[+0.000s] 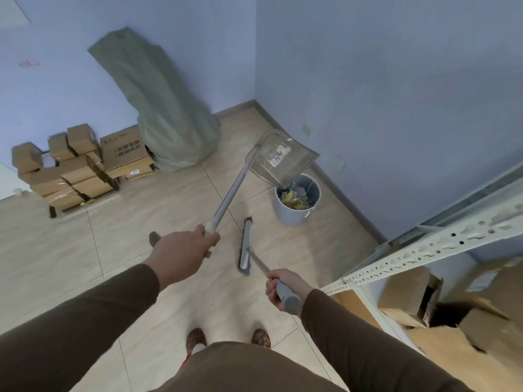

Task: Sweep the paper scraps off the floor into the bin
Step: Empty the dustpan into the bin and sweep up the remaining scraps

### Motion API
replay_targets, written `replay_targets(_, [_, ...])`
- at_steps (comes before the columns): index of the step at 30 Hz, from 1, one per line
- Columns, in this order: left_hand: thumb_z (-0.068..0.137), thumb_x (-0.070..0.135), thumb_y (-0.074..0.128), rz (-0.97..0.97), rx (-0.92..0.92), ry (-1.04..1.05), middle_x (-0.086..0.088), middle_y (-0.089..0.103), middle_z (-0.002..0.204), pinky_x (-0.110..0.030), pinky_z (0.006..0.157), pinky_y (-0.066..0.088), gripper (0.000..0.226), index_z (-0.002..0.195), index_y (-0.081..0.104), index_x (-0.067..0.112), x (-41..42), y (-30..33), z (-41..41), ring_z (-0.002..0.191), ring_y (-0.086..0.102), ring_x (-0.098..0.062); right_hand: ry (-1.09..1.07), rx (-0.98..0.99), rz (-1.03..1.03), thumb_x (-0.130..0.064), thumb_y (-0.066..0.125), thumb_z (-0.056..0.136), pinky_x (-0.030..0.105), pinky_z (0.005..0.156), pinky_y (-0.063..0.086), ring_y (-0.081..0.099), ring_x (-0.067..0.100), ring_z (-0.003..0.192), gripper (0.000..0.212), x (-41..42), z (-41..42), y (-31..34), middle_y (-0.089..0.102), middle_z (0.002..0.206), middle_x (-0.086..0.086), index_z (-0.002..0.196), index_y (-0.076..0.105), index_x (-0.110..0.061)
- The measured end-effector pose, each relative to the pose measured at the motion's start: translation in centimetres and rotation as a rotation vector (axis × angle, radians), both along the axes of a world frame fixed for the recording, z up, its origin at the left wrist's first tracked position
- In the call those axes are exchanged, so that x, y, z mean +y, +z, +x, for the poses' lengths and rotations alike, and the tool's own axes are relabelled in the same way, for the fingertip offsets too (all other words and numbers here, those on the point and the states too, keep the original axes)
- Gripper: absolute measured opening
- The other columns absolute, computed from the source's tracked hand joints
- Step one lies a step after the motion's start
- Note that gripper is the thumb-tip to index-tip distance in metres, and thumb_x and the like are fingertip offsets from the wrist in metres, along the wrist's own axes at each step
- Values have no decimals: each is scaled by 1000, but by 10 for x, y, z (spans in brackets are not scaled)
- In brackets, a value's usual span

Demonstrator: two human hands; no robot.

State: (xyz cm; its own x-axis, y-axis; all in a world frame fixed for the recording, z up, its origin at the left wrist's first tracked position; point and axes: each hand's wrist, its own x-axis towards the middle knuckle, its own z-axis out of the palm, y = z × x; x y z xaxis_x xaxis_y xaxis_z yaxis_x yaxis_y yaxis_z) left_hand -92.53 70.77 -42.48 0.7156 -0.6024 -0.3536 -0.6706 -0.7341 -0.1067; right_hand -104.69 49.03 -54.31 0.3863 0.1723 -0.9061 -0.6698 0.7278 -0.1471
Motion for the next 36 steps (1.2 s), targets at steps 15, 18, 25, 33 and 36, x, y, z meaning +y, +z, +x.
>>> replay_targets(15, [91, 11, 57, 245, -115, -365, -8, 47, 109, -34, 47, 47, 46, 132, 38, 22, -10, 4, 44, 51, 48, -19, 79, 40, -44, -12, 51, 96, 19, 32, 42, 47, 10, 35, 19, -1, -5, -3, 49, 54, 2, 78, 48, -6])
replay_targets(18, [92, 13, 59, 241, -138, -363, -7, 47, 111, -34, 50, 53, 47, 133, 37, 22, -10, 15, 46, 55, 55, -20, 100, 39, -49, -13, 51, 97, 18, 33, 43, 47, 10, 35, 18, -5, -4, 2, 49, 54, 2, 80, 49, -5])
replay_targets(25, [92, 14, 59, 257, -200, -353, -5, 47, 112, -33, 51, 54, 52, 136, 33, 25, -3, 28, 54, 57, 57, -17, 165, 29, -63, -13, 53, 94, 21, 33, 43, 48, 10, 39, 14, -15, 7, -1, 51, 58, 3, 84, 51, -5])
replay_targets(33, [94, 21, 55, 224, -229, -263, 1, 46, 112, -28, 44, 46, 45, 132, 33, 31, 3, 40, 64, 56, 56, -14, 172, 22, -53, -12, 55, 94, 20, 36, 46, 48, 9, 43, 12, -31, 18, 8, 51, 63, 4, 93, 53, -1])
replay_targets(36, [96, 27, 54, 213, -240, -245, 4, 47, 113, -24, 41, 37, 43, 132, 34, 34, 4, 46, 72, 55, 52, -10, 178, 21, -53, -12, 55, 93, 20, 37, 47, 49, 9, 43, 12, -34, 26, 13, 52, 63, 5, 94, 53, 0])
